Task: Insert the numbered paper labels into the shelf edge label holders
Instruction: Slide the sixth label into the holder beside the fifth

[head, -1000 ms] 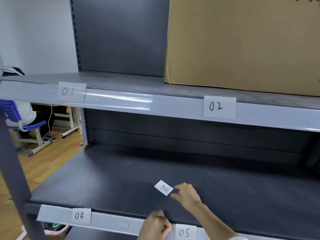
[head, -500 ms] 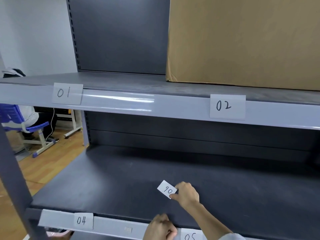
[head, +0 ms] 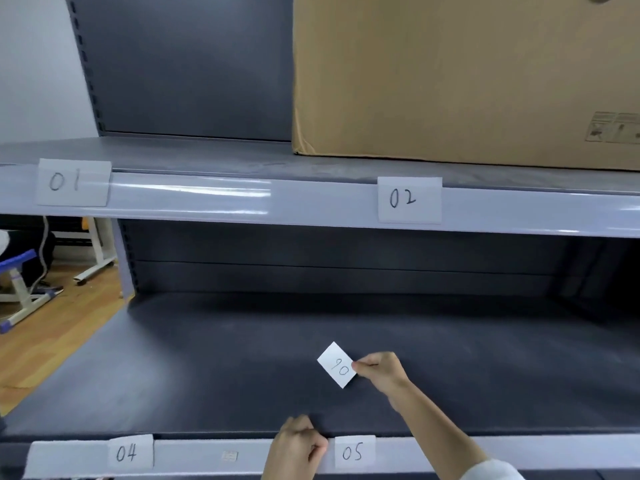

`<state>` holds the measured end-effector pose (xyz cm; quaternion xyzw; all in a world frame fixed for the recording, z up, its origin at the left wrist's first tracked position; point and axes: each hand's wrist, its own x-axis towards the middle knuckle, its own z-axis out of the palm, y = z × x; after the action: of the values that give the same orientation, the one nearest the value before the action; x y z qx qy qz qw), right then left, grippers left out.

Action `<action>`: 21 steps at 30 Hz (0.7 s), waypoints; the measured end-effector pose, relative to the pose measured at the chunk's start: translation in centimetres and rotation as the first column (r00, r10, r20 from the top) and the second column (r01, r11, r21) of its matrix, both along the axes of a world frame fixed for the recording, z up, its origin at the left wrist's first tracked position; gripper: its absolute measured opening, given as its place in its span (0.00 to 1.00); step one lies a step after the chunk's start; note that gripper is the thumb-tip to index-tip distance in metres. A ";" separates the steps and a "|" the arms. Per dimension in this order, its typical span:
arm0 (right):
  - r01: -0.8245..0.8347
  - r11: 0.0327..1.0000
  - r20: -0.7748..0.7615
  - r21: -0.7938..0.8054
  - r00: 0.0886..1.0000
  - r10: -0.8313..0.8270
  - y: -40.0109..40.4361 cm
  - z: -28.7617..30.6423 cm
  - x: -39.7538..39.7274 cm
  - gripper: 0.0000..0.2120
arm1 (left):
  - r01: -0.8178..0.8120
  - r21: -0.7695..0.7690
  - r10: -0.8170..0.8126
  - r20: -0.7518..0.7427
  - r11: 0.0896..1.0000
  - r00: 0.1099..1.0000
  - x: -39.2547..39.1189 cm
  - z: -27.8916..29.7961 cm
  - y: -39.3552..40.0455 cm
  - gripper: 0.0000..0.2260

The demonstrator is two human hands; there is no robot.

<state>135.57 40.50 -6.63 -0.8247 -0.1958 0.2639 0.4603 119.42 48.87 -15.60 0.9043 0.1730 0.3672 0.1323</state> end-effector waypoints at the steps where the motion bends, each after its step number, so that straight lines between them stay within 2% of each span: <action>1: 0.025 1.000 -0.001 0.012 1.000 -0.025 -1.0 0.1 0.3 0.09 | 0.017 0.010 -0.017 0.029 1.000 0.999 0.0 0.0 0.0 0.10; 3: 0.078 0.997 -0.003 0.024 0.997 -0.078 -3.0 0.3 0.7 0.08 | 0.072 0.029 -0.075 0.119 0.997 0.990 -0.1 0.0 0.0 0.10; 5: 0.132 0.991 0.001 0.016 0.991 -0.132 -5.3 0.5 0.9 0.05 | 0.121 0.073 -0.134 0.226 0.990 0.965 -0.2 -0.4 0.0 0.16; 7: 0.191 0.981 0.015 -0.002 0.981 -0.191 -7.7 0.3 1.3 0.10 | 0.146 0.079 -0.163 0.292 0.986 0.942 -0.4 -0.5 0.0 0.19; 9: 0.251 0.968 0.026 -0.010 0.968 -0.250 -10.3 0.3 1.7 0.13 | 0.125 0.072 -0.142 0.308 0.989 0.941 -0.3 -0.5 -0.3 0.14; 12: 0.291 0.956 0.043 -0.029 0.956 -0.290 -13.8 0.8 2.0 0.09 | 0.058 0.022 -0.062 0.300 0.998 0.952 0.1 0.2 -1.6 0.19; 15: 0.306 0.952 0.068 -0.005 0.950 -0.305 -16.7 1.0 2.5 0.13 | 0.050 -0.010 -0.044 0.335 0.999 0.941 1.2 0.8 -3.7 0.08; 18: 0.314 0.949 0.053 0.027 0.948 -0.315 -20.2 1.2 3.2 0.08 | 0.071 0.010 -0.070 0.346 0.997 0.936 3.0 1.1 -6.6 0.19; 21: 0.310 0.948 0.046 0.075 0.948 -0.314 -24.7 1.0 4.7 0.10 | 0.051 0.055 -0.066 0.343 0.997 0.937 5.2 0.5 -10.3 0.19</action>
<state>140.26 15.84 -5.67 -0.8367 -0.0847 0.1576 0.5176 124.58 38.58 -15.14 0.8336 0.1120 0.5194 0.1510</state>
